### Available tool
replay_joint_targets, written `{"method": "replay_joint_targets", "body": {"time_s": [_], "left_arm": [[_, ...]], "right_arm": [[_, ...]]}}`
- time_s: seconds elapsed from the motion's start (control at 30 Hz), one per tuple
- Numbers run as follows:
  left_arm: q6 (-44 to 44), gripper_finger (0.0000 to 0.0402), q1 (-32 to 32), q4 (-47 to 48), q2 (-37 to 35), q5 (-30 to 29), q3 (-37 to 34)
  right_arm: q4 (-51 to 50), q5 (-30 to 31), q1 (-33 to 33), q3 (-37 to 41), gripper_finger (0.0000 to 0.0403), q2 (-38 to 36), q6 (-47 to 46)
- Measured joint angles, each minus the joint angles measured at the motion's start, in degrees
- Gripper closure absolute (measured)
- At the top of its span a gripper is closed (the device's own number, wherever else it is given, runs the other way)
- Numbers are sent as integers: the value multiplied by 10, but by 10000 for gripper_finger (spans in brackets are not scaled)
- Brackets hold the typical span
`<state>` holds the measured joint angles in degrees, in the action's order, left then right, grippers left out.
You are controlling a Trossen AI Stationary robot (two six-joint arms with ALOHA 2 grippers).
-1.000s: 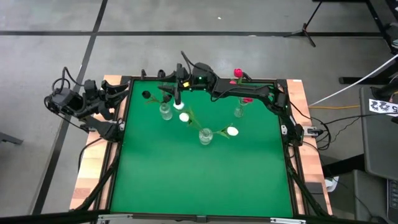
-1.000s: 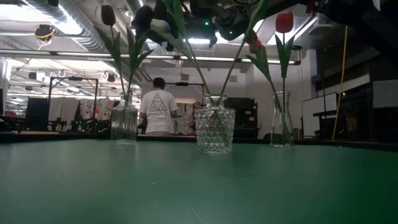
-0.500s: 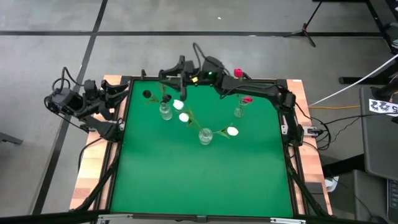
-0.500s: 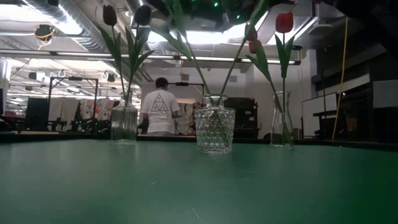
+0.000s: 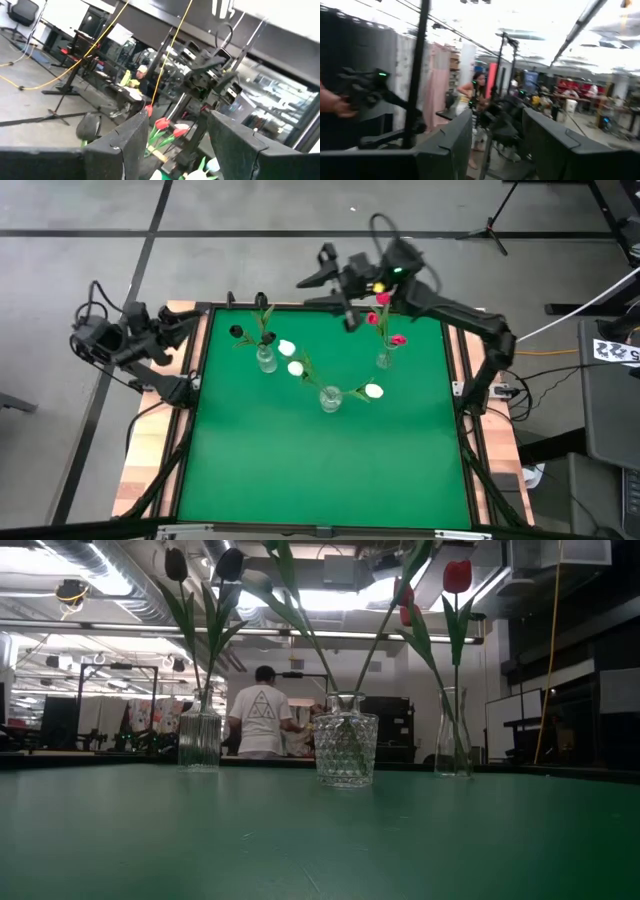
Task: Sort flowers into vase by color
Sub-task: Return to Home Position
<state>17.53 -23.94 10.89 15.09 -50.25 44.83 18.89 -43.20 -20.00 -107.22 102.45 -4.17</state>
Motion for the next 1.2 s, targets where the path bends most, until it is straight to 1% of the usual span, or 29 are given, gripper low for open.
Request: {"method": "replay_joint_targets", "body": {"time_s": [0.2, 0.27, 0.33, 0.43, 0.53, 0.6, 0.7, 0.77, 0.83, 0.93, 1.03, 1.1, 1.2], "left_arm": [[-29, 202, 0, 0, 0, 2, 42], [-37, 202, 0, 0, 0, 2, 55], [-21, 202, 0, 0, 0, 2, 70], [-5, 202, 0, 0, 0, 5, 86], [-36, 202, 0, 0, 0, 19, 97], [-72, 202, 0, 0, 0, 20, 104], [-131, 202, 0, 7, 0, 20, 113], [-144, 202, 0, 6, 0, 20, 121], [-129, 202, 0, 4, 0, 20, 127], [-93, 202, 0, 5, 0, 21, 137], [-112, 202, 0, 5, -1, 20, 143], [-129, 202, 0, 11, -1, 21, 143], [-126, 202, 0, 30, -2, 21, 143]], "right_arm": [[-58, -72, -28, 0, 229, -70, 6], [-70, -119, -42, 0, 229, -90, 14], [-81, -167, -60, 0, 229, -109, 13], [-105, -215, -82, 0, 229, -137, 14], [-134, -246, -109, 0, 229, -161, 17], [-170, -262, -129, 0, 229, -179, 41], [-256, -264, -159, 0, 229, -213, 114], [-338, -260, -175, 0, 229, -239, 179], [-429, -240, -187, 0, 229, -267, 247], [-556, -187, -191, 0, 229, -308, 322], [-646, -135, -190, 0, 229, -346, 364], [-681, -115, -190, 0, 229, -371, 376], [-710, -98, -190, 0, 229, -403, 382]]}}
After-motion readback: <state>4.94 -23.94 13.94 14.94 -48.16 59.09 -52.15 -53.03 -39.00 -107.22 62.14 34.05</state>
